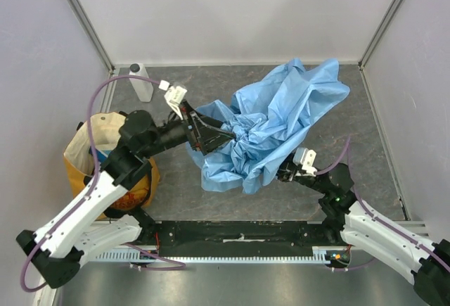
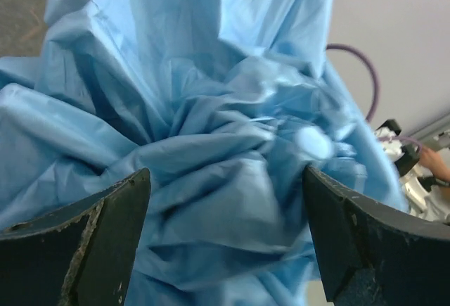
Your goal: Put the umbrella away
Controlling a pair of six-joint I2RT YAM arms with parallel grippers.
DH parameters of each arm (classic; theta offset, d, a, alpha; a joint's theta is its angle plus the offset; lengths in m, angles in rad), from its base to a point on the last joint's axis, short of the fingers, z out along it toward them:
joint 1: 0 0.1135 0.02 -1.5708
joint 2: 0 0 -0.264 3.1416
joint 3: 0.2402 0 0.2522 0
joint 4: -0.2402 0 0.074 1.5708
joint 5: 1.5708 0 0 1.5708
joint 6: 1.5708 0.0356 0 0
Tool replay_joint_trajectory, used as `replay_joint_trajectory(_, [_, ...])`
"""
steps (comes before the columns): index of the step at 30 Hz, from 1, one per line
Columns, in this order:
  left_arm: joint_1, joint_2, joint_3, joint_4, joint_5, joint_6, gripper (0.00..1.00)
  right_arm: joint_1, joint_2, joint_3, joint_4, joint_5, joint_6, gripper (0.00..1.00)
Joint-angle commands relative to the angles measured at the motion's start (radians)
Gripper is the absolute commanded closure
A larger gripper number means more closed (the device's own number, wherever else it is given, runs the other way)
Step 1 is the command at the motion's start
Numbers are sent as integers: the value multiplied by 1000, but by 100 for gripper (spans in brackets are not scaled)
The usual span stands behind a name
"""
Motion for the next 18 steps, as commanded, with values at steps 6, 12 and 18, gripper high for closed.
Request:
replay_joint_trajectory(6, [-1, 21, -90, 340, 349, 179, 6, -5, 32, 109, 44, -112, 30, 100])
replay_joint_trajectory(12, [-4, 11, -104, 428, 425, 178, 5, -27, 45, 128, 15, -143, 60, 100])
replay_joint_trajectory(18, [-2, -161, -109, 346, 196, 121, 1, -63, 57, 116, 26, -180, 102, 100])
